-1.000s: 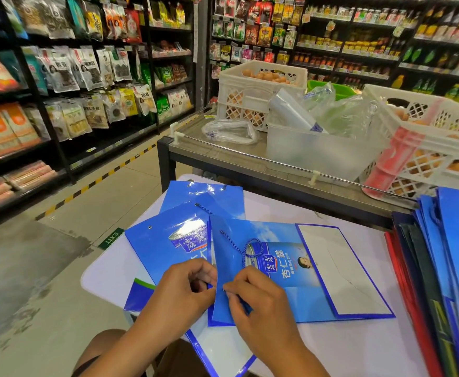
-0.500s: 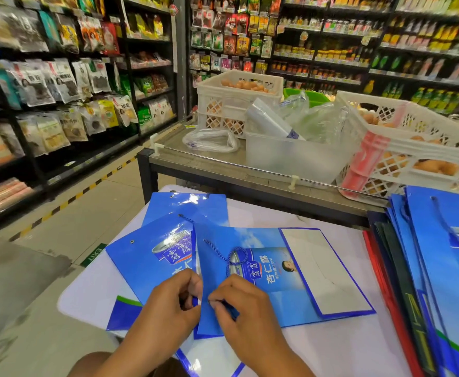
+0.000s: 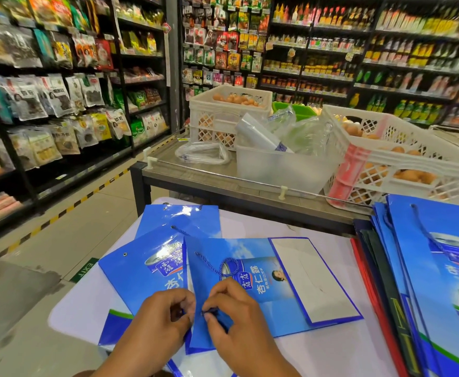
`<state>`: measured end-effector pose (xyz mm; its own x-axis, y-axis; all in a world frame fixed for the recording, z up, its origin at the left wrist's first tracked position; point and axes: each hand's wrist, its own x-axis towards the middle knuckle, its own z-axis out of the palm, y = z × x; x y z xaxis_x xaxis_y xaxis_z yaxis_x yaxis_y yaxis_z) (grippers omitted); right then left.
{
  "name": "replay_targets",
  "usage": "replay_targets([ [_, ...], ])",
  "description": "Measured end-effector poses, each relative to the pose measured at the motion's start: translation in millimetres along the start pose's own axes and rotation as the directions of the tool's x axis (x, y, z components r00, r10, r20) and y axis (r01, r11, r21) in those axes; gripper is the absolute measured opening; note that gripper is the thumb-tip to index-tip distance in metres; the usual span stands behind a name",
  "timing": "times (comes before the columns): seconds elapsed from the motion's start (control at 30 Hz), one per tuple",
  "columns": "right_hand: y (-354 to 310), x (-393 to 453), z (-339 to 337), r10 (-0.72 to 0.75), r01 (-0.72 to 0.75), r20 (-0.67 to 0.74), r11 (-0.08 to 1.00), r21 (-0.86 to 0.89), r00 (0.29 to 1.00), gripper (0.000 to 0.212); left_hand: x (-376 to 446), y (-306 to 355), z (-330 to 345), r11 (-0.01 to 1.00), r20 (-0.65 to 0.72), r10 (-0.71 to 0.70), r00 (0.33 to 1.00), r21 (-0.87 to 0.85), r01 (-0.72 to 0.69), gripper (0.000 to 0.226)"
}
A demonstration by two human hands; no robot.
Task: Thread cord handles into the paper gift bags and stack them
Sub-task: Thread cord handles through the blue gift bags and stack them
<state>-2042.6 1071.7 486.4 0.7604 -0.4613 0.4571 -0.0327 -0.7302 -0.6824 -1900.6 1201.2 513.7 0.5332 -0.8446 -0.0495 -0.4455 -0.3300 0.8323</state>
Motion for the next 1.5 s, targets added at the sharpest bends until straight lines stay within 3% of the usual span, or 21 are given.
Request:
replay_targets([
  [0.23, -1, 0, 0, 0.004, -0.004, 0.008, 0.999, -0.033, 1.000, 0.003, -4, 6, 0, 0.999, -0.043, -0.042, 0.998, -0.009, 0.041, 0.013],
  [0.5, -1, 1, 2, -0.015, 0.013, -0.027, 0.998, -0.065, 1.000, 0.010, -11, 17, 3, 0.977, -0.084, -0.045, 0.995, -0.212, 0.026, 0.023],
  [0.6, -2, 0, 2, -0.017, 0.016, -0.022, 0.998, -0.058, 1.000, 0.008, -11, 14, 5, 0.997, -0.085, 0.022, 0.996, -0.067, -0.028, 0.022],
  [0.7, -8, -2, -4, -0.033, 0.036, 0.051, 0.997, -0.067, 0.998, 0.018, -14, 15, 6, 0.998, -0.122, 0.054, 0.991, 0.029, -0.051, 0.022],
  [0.87, -9, -12, -36, 0.024, 0.048, 0.270, 0.966, -0.254, 0.963, 0.064, -16, 16, 3, 0.998, -0.288, 0.050, 0.956, 0.037, -0.041, 0.021],
  [0.97, -7, -22, -62, 0.182, -0.026, 0.407, 0.933, -0.360, 0.895, 0.077, -18, 19, 2, 0.998, -0.325, 0.034, 0.945, -0.039, -0.049, 0.019],
  [1.07, -3, -25, -83, 0.224, -0.004, 0.429, 0.889, -0.457, 0.875, 0.074, -18, 29, -1, 0.980, -0.318, -0.009, 0.948, -0.191, -0.055, 0.018],
  [1.17, 1, -26, -98, 0.278, -0.072, 0.338, 0.855, -0.513, 0.899, 0.075, -19, 45, -7, 0.953, -0.314, 0.005, 0.949, -0.287, -0.100, 0.023],
  [1.27, 10, -34, -104, 0.177, -0.113, 0.103, 0.887, -0.448, 0.979, 0.085, -24, 68, -15, 0.971, -0.346, 0.183, 0.920, -0.083, -0.224, 0.006],
  [1.3, 14, -37, -106, 0.127, -0.119, -0.008, 0.898, -0.423, 0.992, 0.081, -27, 77, -18, 0.958, -0.345, 0.271, 0.899, 0.006, -0.287, 0.016],
  [1.4, 10, -39, -119, 0.070, -0.151, -0.239, 0.928, -0.341, 0.968, 0.055, -31, 99, -28, 0.891, -0.373, 0.439, 0.817, 0.066, -0.449, 0.035],
  [1.5, -17, -31, -139, 0.004, -0.155, -0.418, 0.931, -0.329, 0.909, 0.036, -26, 114, -38, 0.809, -0.537, 0.429, 0.727, -0.129, -0.573, 0.025],
])
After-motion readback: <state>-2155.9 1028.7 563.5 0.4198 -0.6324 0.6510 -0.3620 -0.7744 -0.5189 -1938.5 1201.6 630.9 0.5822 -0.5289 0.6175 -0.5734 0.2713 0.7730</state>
